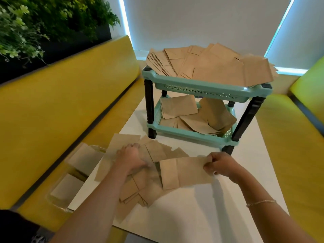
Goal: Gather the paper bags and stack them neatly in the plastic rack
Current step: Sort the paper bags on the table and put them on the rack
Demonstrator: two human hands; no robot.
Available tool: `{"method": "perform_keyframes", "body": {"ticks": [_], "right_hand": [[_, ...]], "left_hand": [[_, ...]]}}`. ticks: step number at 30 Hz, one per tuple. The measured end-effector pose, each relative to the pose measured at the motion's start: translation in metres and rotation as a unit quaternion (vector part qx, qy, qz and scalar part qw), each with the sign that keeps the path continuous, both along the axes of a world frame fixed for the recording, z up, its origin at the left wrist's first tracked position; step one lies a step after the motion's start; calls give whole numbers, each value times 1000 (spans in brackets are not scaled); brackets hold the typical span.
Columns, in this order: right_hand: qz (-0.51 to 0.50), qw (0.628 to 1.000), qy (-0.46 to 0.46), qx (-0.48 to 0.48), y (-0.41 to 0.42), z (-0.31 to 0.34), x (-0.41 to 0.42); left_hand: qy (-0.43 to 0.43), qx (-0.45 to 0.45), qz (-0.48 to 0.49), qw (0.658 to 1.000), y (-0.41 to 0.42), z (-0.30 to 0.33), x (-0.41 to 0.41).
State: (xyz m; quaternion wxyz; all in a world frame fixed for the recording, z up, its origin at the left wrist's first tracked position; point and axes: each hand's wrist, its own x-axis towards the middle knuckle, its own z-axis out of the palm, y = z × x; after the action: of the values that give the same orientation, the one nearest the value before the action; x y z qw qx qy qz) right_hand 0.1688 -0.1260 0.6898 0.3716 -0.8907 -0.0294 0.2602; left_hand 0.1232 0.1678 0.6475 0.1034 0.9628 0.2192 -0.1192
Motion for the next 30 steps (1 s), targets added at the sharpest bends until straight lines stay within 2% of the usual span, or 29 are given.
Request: {"method": "perform_keyframes", "body": {"ticks": [5,10,12,14,17,20,23,28,30], "right_hand": [[-12,1000,-7,21,-19,8,-6],[-37,999,-18,17,-34,13,-14],[-48,998,-28,24,-40,16,-19],[-59,997,-41,38,-47,18,-24],[-72,993,-56,68,-59,23,-31],[-70,990,-56,112,-73,30,-36],[-61,984,-50,162,-90,43,-46],[-82,968,-23,236,-145,56,-62],[-104,963,-32,246,-174,58,-69]], "left_hand": [[43,43,10,998,-4,1,0],[71,41,20,996,-8,11,0],[48,46,17,998,-11,11,-2],[-12,35,9,999,-18,13,-5],[-96,-67,19,993,-35,25,-16],[-126,-144,-2,981,-60,51,-26],[-139,-241,-40,960,-99,84,-31],[-166,-331,-95,924,-192,113,-39],[-152,-368,-109,911,-232,113,-42]]}}
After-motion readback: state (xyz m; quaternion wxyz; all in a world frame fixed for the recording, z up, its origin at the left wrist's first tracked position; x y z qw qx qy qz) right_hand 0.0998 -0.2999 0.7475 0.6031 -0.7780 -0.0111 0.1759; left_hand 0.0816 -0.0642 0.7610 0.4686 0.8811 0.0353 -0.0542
